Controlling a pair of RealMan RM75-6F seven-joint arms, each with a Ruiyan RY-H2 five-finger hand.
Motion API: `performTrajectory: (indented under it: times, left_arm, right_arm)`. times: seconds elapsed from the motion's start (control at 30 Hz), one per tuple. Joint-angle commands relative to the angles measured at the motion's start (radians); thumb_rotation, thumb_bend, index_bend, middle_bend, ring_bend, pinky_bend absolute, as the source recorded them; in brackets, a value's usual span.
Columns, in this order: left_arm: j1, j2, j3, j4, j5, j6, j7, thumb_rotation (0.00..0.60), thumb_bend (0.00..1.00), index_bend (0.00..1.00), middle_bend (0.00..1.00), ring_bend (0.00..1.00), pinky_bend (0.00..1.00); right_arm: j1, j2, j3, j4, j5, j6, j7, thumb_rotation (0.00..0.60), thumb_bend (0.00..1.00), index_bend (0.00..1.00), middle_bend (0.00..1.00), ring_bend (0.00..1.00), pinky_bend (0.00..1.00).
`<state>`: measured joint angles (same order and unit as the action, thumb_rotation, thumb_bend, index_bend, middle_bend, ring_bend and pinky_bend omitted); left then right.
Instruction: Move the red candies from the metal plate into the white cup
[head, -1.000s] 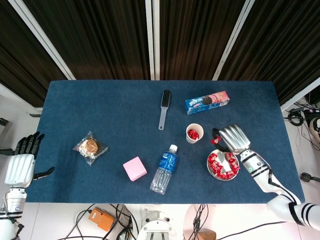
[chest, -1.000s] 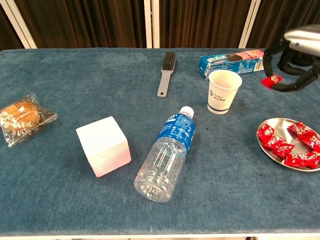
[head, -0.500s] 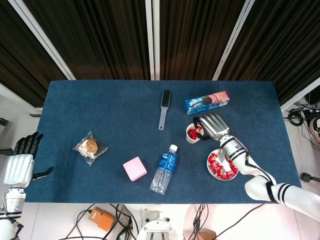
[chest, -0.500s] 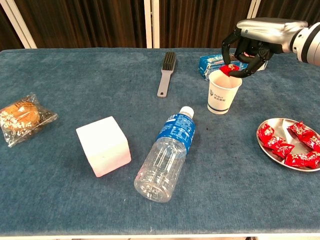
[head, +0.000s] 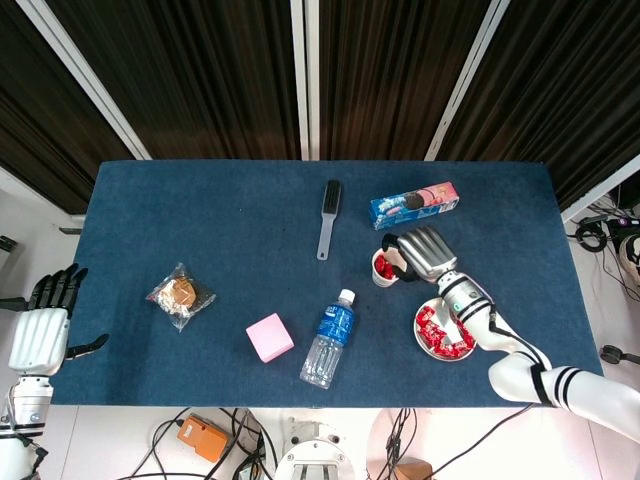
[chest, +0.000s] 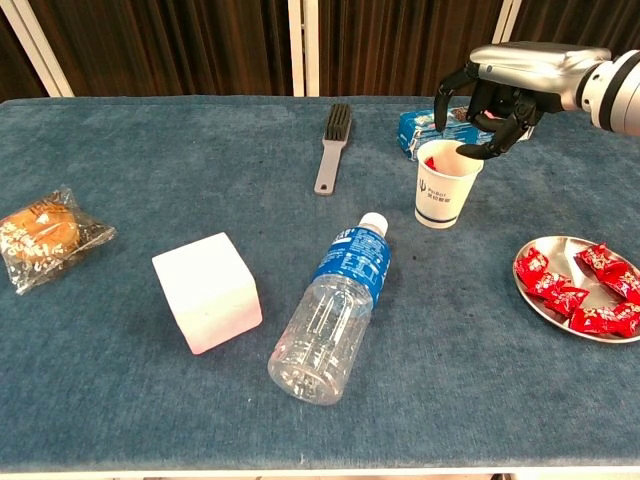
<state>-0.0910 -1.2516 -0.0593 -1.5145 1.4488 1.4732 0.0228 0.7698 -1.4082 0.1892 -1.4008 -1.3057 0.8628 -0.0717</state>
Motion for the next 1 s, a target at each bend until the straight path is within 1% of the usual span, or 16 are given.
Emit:
performTrajectory:
  times: [0.03,0.1,0.2,0.3,0.37,0.47,0.6,0.67,0.77,1.0]
  left_arm:
    - [0.0,0.001,0.0,-0.001,0.0,-0.001,0.002,0.6,0.0,0.01,0.0,0.0,0.0]
    - [-0.001,0.002,-0.001,-0.003,0.001,0.0,0.001,0.6,0.0,0.01,0.0,0.0,0.0]
    - [0.001,0.001,0.0,-0.004,0.004,0.006,0.0,0.6,0.0,0.01,0.0,0.0,0.0]
    - [0.004,0.0,0.001,-0.003,0.001,0.006,-0.002,0.6,0.0,0.01,0.0,0.0,0.0]
    - [0.003,-0.002,0.001,-0.002,0.002,0.006,-0.003,0.6,0.0,0.01,0.0,0.0,0.0]
    - [0.001,-0.006,0.001,-0.002,0.008,0.007,-0.002,0.6,0.0,0.01,0.0,0.0,0.0]
    - [0.0,-0.008,0.001,-0.004,0.011,0.009,-0.001,0.6,0.0,0.01,0.0,0.0,0.0]
    - [0.0,-0.008,0.001,-0.005,0.013,0.01,0.0,0.6,0.0,0.01,0.0,0.0,0.0]
    - [0.0,-0.008,0.002,-0.006,0.016,0.011,0.002,0.6,0.0,0.01,0.0,0.0,0.0]
    - [0.004,-0.006,0.003,-0.005,0.011,0.014,0.0,0.6,0.0,0.01,0.0,0.0,0.0]
  right_arm:
    - [-0.013,0.014,-0.006,-0.015,-0.011,0.023,0.007,0.6,0.47,0.47,0.94,1.0,1.0]
    - [-0.025,0.03,-0.016,-0.033,-0.03,0.041,0.018,0.6,0.44,0.47,0.94,1.0,1.0]
    - [-0.065,0.072,-0.053,-0.072,-0.085,0.093,0.038,0.6,0.39,0.46,0.94,1.0,1.0]
    - [-0.119,0.113,-0.109,-0.089,-0.147,0.153,0.049,0.6,0.36,0.43,0.94,1.0,1.0]
    - [-0.152,0.138,-0.154,-0.094,-0.185,0.178,0.039,0.6,0.34,0.44,0.94,1.0,1.0]
    - [-0.192,0.157,-0.214,-0.103,-0.219,0.192,0.029,0.6,0.33,0.47,0.94,1.0,1.0]
    - [-0.222,0.153,-0.261,-0.094,-0.235,0.179,0.018,0.6,0.33,0.48,0.94,1.0,1.0]
    - [-0.228,0.141,-0.269,-0.084,-0.233,0.168,0.016,0.6,0.33,0.48,0.94,1.0,1.0]
    - [-0.229,0.123,-0.266,-0.066,-0.226,0.155,0.014,0.6,0.33,0.48,0.94,1.0,1.0]
    - [-0.209,0.085,-0.233,-0.03,-0.198,0.118,0.003,0.6,0.33,0.47,0.94,1.0,1.0]
